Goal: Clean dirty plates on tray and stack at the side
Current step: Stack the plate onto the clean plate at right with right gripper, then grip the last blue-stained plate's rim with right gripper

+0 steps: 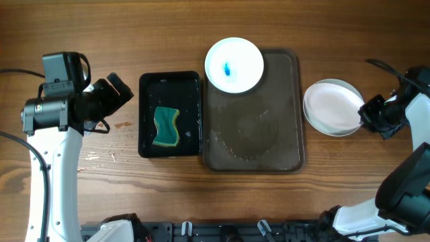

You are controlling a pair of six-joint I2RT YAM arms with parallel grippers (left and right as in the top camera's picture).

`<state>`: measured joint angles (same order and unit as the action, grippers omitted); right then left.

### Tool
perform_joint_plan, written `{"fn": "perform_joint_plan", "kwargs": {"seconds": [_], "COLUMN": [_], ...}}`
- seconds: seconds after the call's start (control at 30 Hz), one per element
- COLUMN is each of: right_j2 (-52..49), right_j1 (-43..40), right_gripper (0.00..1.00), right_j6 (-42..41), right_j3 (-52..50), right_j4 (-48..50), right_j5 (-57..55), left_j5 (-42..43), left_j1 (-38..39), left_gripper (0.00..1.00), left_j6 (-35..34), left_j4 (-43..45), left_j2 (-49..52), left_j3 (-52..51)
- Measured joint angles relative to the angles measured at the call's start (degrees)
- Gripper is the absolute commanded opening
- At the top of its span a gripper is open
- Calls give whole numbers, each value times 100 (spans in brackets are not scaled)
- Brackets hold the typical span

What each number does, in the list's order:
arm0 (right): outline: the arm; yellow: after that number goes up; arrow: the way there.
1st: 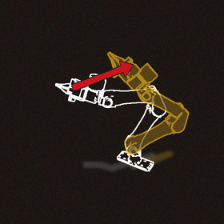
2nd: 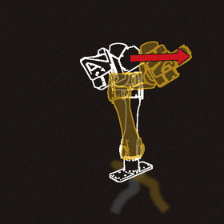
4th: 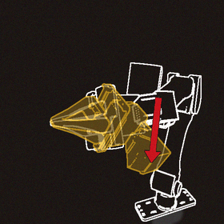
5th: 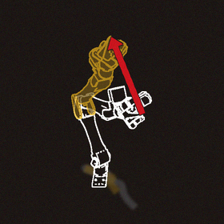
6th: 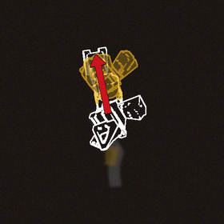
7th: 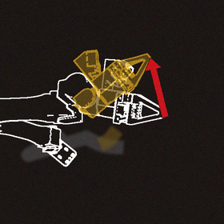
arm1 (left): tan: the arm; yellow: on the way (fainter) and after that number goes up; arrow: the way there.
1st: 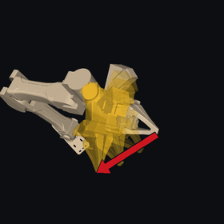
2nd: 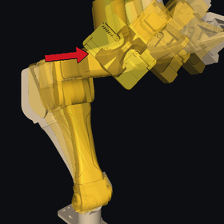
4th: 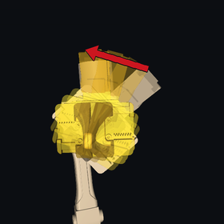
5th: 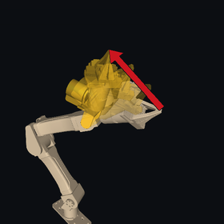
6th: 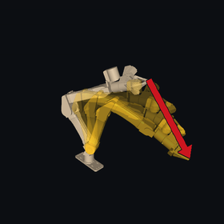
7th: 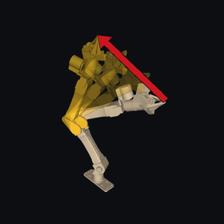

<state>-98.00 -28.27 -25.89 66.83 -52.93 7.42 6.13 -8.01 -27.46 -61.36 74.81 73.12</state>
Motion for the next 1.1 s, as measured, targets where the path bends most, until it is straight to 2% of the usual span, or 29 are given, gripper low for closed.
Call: {"fn": "perform_joint_plan", "kwargs": {"seconds": [0.13, 0.23, 0.3, 0.4, 0.47, 0.53, 0.63, 0.8, 0.83, 0.9, 0.97, 1.1], "right_j2": [181, 1023, 1657, 2146, 1803, 1128, -114, -1703, -1934, -2218, -2267, -2264], "right_j1": [74, 621, 1287, 2990, 3807, 4179, 4238, 4197, 4197, 4197, 4197, 4183], "right_gripper": [38, 43, 44, 44, 44, 44, 49, 49, 43, 16, 4, 4], "right_j6": [151, 538, 793, 1045, 1108, 1130, 1259, 1412, 1425, 1440, 1460, 1198], "right_j3": [160, 721, 1082, 1268, 1274, 1274, 1270, 1259, 1255, 1246, 1246, 1248], "right_j4": [-476, -645, -586, -74, 439, 1036, 1996, 3375, 3462, 3633, 3679, 3388], "right_j5": [2, 155, 293, 295, 79, -155, -315, -227, -208, -118, -68, -42], "left_j5": [0, 0, 0, 2, 0, 0, 0, 0, 2, 2, 2, 2], "left_j1": [0, 0, 0, 0, 0, 0, 0, 0, 0, 0, 0, 0], "left_gripper": [100, 100, 100, 100, 100, 100, 100, 100, 100, 100, 100, 100], "left_j6": [0, 0, 0, 0, 0, 0, 0, 0, 0, 0, 0, 0], "left_j4": [2, 2, 0, 0, 2, -4, 4, 0, 2, 0, 0, 0], "left_j2": [0, 2, 2, 2, 2, 2, 2, 2, 2, 2, 2, 2], "left_j3": [0, 0, 0, 0, 0, 0, 0, 0, 0, 0, 0, 0]}}
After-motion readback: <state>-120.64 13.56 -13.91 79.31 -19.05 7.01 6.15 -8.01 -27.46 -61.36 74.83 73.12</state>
